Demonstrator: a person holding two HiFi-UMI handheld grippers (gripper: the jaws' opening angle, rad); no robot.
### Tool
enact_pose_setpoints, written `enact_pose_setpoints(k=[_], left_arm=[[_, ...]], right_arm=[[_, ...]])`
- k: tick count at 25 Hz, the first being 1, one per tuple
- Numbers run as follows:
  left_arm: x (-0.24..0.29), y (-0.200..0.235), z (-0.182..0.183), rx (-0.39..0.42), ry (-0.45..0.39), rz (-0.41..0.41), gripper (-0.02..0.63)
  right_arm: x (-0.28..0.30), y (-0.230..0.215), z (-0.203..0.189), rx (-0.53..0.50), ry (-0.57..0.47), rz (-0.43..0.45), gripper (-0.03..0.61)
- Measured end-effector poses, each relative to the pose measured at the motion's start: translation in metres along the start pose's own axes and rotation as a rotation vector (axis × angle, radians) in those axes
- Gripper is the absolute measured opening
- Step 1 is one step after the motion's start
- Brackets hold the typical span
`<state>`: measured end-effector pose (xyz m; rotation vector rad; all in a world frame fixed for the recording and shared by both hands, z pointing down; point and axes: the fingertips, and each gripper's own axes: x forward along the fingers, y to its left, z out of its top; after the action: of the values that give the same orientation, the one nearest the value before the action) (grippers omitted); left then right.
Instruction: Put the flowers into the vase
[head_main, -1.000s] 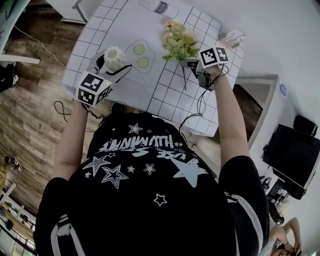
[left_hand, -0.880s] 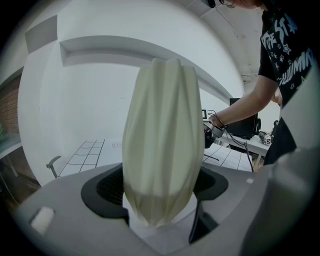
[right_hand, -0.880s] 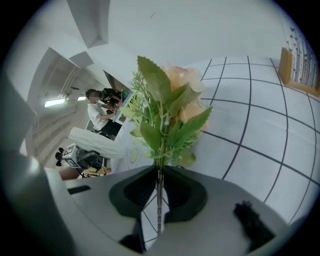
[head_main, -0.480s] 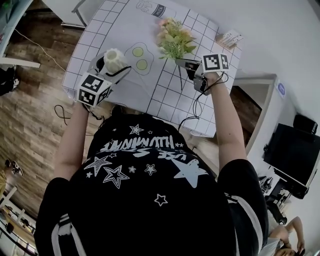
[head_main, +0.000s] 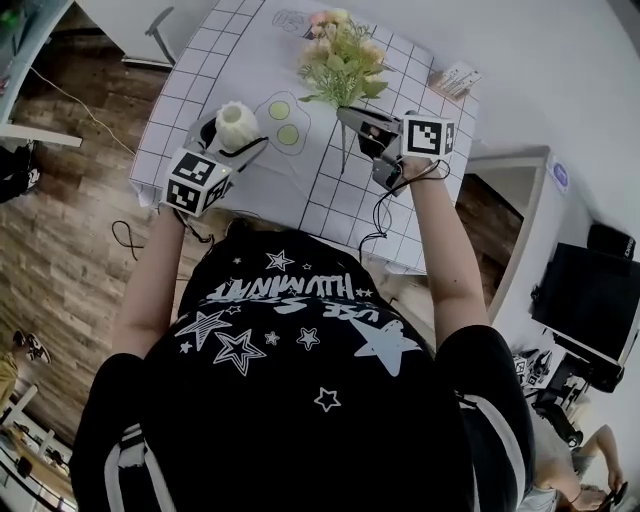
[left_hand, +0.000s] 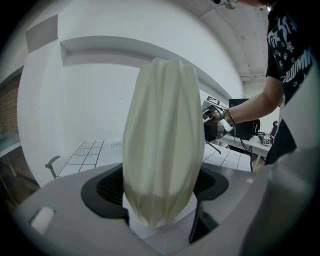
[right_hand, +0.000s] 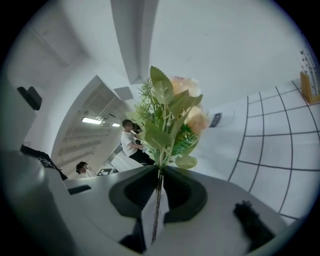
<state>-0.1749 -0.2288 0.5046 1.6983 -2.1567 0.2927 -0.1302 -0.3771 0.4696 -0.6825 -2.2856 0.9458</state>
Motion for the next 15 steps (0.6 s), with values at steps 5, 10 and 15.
enact_pose_setpoints(k=[5,10,15], left_arm=[[0.001,-0.004,0.003,0.005,-0.005,-0.010,0.385],[0.002,-0.004,0.003,0.001,-0.001,-0.019,0.385],[0.003,-0.007,0.003,-0.008,0.000,-0.034,0.387]], right_arm=[[0.011,0.054,0.025,-0.079,-0.076,0.090,0.051],[0.024,0.105,0.043,-0.205,-0.111,0.159,0.051],[0.034,0.143,0.058,-0.272,-0.161,0.182,0.051]])
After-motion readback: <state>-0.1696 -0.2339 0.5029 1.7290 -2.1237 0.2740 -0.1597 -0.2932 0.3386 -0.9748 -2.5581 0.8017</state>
